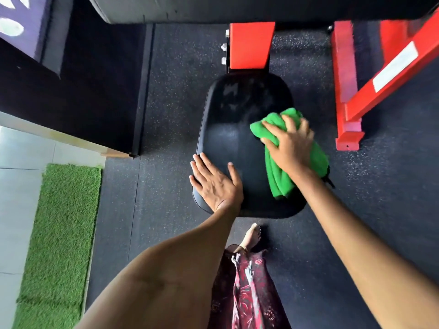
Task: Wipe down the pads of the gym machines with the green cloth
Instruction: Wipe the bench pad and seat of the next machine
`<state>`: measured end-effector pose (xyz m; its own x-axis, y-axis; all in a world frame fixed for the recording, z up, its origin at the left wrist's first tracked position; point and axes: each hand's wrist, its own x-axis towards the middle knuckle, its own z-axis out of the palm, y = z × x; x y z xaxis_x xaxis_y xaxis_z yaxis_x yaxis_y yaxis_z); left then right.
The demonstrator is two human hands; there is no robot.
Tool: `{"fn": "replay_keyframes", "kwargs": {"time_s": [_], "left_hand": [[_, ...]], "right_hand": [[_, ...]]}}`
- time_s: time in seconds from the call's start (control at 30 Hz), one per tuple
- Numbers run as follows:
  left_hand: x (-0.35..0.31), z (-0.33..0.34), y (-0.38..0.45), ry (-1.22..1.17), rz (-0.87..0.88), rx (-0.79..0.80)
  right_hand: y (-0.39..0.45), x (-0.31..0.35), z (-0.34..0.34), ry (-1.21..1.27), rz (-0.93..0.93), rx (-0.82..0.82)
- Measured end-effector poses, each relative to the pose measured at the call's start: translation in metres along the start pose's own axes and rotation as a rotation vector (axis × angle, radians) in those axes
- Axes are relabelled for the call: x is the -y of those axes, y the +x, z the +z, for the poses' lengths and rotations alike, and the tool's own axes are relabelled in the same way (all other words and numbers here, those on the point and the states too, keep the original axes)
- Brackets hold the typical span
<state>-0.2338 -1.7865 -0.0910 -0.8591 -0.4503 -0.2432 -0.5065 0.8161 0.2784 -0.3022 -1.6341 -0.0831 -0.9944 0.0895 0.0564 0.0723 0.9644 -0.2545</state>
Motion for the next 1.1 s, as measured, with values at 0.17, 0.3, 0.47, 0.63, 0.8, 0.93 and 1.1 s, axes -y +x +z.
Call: {"fn": "replay_keyframes", "kwargs": {"time_s": [0.17,0.3,0.47,0.63,0.8,0.93,1.1], "left_hand": [[0.001,-0.002,0.000,-0.020,0.020,0.022],[0.001,-0.004,-0.002,-0.043,0.019,0.028],[0.000,-0.005,-0.003,-0.041,0.021,0.020],[0.000,-0.002,0.000,-0.033,0.018,0.004],[0.001,-0.001,0.000,-0.008,0.045,-0.014],[0.000,-0.002,-0.002,0.054,0.145,-0.022],[0.001,-0.004,-0.005,0.057,0.267,-0.024]], "right_hand": [[-0.060,0.040,0.002,-0.034,-0.189,0.035],[-0.108,0.018,-0.008,-0.079,-0.198,-0.019],[-0.062,0.013,-0.009,-0.030,0.140,0.024],[-0.051,0.034,-0.004,-0.047,0.050,0.097],[-0.100,-0.005,-0.008,-0.081,-0.309,0.019],[-0.080,-0.026,-0.012,0.049,-0.036,0.031],[-0.039,-0.002,-0.012,0.013,0.075,0.129]]}}
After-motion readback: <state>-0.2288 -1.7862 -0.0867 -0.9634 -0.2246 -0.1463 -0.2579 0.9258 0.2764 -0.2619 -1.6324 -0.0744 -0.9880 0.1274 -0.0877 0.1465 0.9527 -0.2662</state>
